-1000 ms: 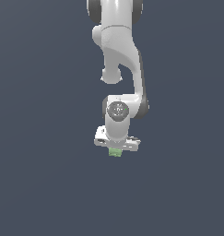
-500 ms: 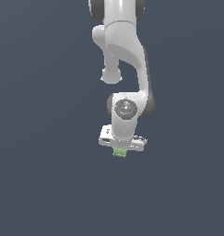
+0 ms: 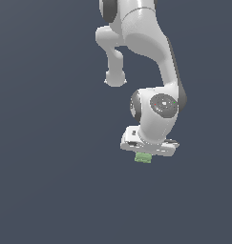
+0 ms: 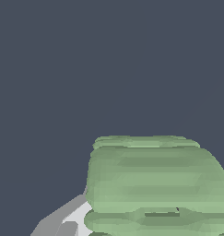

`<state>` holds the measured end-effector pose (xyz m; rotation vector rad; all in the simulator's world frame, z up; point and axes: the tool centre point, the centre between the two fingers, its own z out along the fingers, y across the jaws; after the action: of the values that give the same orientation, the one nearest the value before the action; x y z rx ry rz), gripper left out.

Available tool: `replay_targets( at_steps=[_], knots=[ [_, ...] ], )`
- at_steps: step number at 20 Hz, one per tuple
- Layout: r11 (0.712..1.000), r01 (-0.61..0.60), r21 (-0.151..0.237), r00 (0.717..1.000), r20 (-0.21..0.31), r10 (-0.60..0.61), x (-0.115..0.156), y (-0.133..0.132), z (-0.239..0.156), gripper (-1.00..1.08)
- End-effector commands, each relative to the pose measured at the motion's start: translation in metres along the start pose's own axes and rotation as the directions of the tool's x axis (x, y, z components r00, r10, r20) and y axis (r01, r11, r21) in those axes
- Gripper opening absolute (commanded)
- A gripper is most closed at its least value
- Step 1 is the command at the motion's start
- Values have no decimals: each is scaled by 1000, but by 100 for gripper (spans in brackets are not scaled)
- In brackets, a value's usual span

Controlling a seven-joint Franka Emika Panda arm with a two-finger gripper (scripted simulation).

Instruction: Pick up the object and move it to a goal position.

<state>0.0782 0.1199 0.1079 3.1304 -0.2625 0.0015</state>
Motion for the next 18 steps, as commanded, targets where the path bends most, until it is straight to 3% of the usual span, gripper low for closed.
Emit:
replay_targets(
  at_steps=[1, 9, 18],
  knots=[
    [1000, 0, 0, 1000, 0, 0, 2, -22, -14, -100],
    [1000, 0, 0, 1000, 1, 0, 10, -67, -42, -100],
    [1000, 0, 0, 1000, 1, 0, 13, -82, -51, -100]
  ],
)
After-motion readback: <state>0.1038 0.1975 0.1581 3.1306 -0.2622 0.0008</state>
